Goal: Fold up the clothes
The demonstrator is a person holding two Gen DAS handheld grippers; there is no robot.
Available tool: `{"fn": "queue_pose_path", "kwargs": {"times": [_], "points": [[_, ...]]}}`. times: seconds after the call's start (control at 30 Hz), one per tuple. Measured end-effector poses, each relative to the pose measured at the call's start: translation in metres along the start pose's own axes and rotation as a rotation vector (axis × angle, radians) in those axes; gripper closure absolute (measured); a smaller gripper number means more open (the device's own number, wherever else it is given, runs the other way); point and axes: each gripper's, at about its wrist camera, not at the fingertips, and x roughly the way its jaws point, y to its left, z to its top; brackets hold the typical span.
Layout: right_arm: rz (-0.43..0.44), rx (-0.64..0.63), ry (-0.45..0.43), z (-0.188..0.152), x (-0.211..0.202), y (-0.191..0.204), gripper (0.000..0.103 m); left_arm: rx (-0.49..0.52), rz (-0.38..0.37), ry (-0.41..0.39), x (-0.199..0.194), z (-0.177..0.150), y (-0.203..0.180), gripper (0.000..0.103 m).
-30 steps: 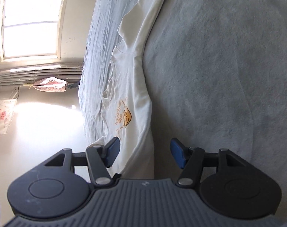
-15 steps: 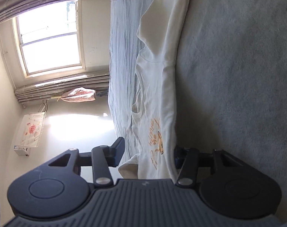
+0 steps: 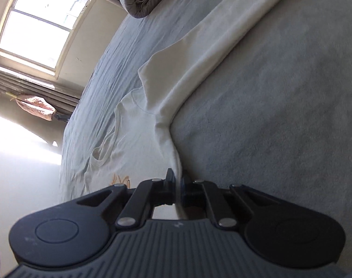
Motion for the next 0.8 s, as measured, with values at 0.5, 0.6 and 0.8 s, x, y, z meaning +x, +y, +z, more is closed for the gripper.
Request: {"fn": "queue_pose_path", "kwargs": {"times": [0.5,0.6,0.8], "points": [[0.109,0.131,-0.037,0.014,0.003,-0.011,0.055,0.093,0.065,-0.035,-0.042,0.029,0.047,0.051],[0.014,0.001,-0.07,0.009,0.006,0.01,0.055,0.106,0.151,-0.032,-0.049,0.035,0.067,0.051],[-0.054,-0.196,-0.141,-0.004,0.006,0.056,0.055,0.077,0.359,-0.029,-0.067,0.059,0.112,0.044]]}}
